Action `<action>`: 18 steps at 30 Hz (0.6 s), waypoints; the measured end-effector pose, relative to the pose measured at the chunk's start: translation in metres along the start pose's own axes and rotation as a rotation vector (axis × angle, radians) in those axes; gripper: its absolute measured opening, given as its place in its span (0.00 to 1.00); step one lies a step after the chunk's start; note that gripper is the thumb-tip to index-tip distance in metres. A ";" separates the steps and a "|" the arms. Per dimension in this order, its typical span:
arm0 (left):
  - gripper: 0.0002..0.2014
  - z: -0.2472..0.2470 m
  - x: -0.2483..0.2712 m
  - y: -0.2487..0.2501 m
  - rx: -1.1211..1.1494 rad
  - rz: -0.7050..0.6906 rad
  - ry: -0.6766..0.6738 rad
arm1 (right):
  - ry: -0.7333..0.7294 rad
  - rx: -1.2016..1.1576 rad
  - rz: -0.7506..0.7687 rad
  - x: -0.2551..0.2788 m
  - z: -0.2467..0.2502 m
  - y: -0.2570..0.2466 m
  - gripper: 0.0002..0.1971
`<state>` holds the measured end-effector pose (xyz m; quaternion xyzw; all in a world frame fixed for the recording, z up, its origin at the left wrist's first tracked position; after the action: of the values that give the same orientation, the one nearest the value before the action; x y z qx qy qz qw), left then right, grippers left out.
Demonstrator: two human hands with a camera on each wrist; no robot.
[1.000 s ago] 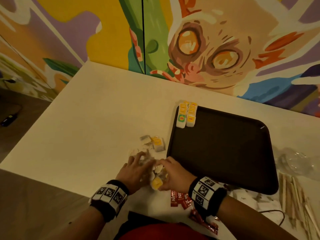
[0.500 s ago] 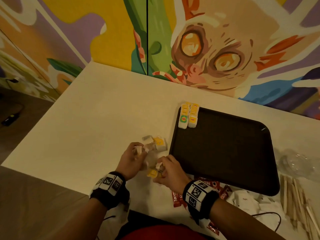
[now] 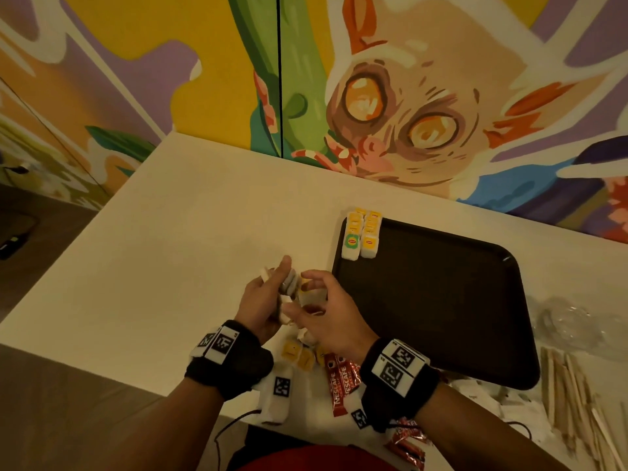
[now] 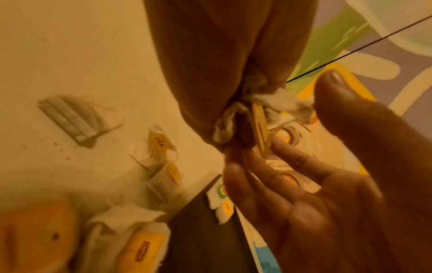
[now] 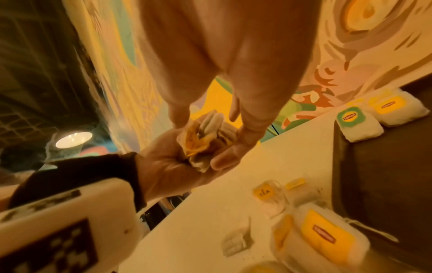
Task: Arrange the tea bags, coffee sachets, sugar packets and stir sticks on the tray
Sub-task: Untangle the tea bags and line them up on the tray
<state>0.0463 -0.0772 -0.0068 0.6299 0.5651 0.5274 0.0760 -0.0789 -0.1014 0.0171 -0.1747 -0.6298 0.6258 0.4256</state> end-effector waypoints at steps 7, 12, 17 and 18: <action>0.07 -0.019 0.000 0.005 -0.032 -0.057 -0.074 | 0.111 -0.101 0.104 0.001 0.012 0.000 0.15; 0.12 -0.025 -0.004 -0.001 0.001 0.003 -0.132 | 0.137 -0.094 0.101 0.003 0.020 -0.002 0.10; 0.12 -0.026 -0.006 0.000 -0.041 0.044 -0.112 | 0.126 -0.069 0.088 0.003 0.023 -0.002 0.08; 0.10 -0.026 -0.005 0.001 -0.074 0.021 -0.106 | 0.135 -0.067 0.087 0.003 0.024 -0.002 0.08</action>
<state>0.0284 -0.0950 0.0025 0.6594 0.5337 0.5148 0.1236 -0.0979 -0.1148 0.0238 -0.2576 -0.6121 0.6092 0.4334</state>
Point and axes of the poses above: each hand's wrist, its own x-axis away from the middle knuckle, its own z-axis out of the back of the hand, y = z × x, the point moved 5 cm from there along -x, towards the middle knuckle, and after that the axes turned 3 degrees about -y, right-handed, at the moved point
